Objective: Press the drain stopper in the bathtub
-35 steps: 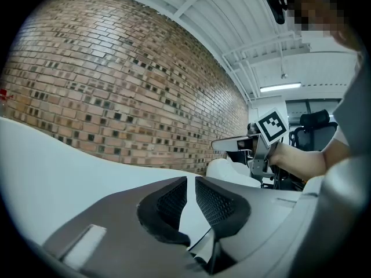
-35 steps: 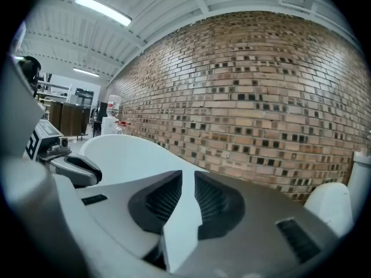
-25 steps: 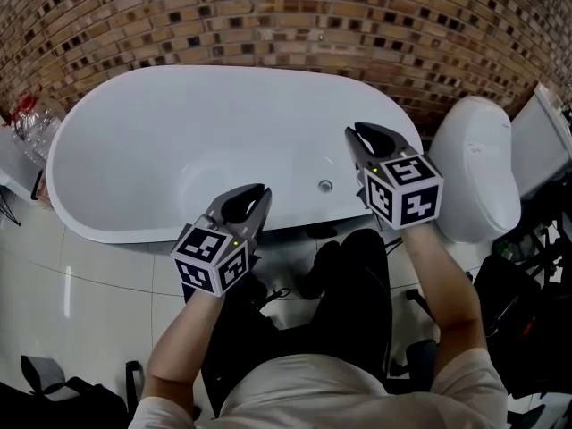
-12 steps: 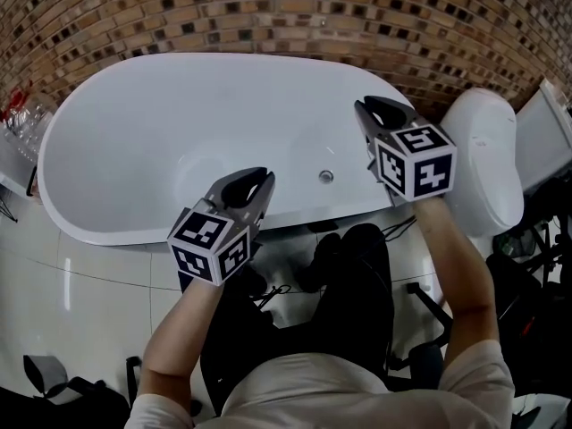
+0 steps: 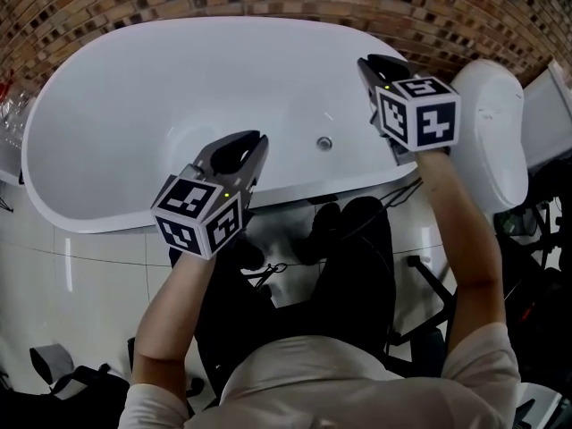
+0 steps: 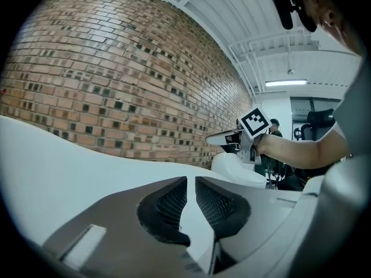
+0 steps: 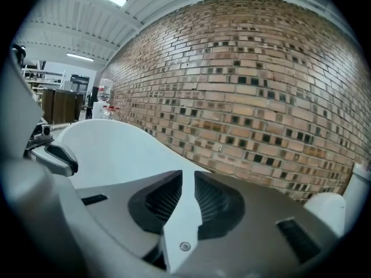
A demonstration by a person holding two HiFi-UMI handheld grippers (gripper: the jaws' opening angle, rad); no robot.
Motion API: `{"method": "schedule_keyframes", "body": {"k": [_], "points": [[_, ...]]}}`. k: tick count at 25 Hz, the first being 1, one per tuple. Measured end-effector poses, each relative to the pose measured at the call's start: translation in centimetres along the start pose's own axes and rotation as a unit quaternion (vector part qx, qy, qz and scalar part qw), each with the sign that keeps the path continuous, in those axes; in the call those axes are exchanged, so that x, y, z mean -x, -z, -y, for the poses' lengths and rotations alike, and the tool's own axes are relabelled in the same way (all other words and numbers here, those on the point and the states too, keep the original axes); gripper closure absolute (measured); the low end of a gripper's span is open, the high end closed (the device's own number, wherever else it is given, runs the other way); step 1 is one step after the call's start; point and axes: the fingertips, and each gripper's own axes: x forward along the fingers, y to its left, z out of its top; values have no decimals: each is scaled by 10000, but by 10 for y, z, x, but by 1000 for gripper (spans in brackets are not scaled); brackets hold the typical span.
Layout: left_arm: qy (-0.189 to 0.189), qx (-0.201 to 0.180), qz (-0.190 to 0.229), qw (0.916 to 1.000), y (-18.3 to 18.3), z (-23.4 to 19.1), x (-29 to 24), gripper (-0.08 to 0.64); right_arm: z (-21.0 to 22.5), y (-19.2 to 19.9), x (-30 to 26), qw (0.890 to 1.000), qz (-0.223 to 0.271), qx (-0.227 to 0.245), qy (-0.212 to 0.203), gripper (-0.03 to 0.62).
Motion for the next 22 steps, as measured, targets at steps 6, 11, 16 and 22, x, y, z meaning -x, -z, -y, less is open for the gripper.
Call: {"method": "schedule_keyframes", "body": {"k": [6, 11, 16, 22], "points": [[3, 56, -127, 9999, 9, -9, -14, 508, 10, 15, -21, 9998, -200, -16, 26, 534], [41, 61, -223, 9997, 12, -17, -28, 508, 14, 21, -43, 9994, -350, 72, 9, 534], [59, 27, -329, 9994, 11, -26, -46, 508, 24, 31, -73, 9982, -596, 111, 32, 534], [84, 24, -508, 9987, 16, -39, -68, 508, 33, 47, -110, 9960, -876, 157, 52, 534]]}}
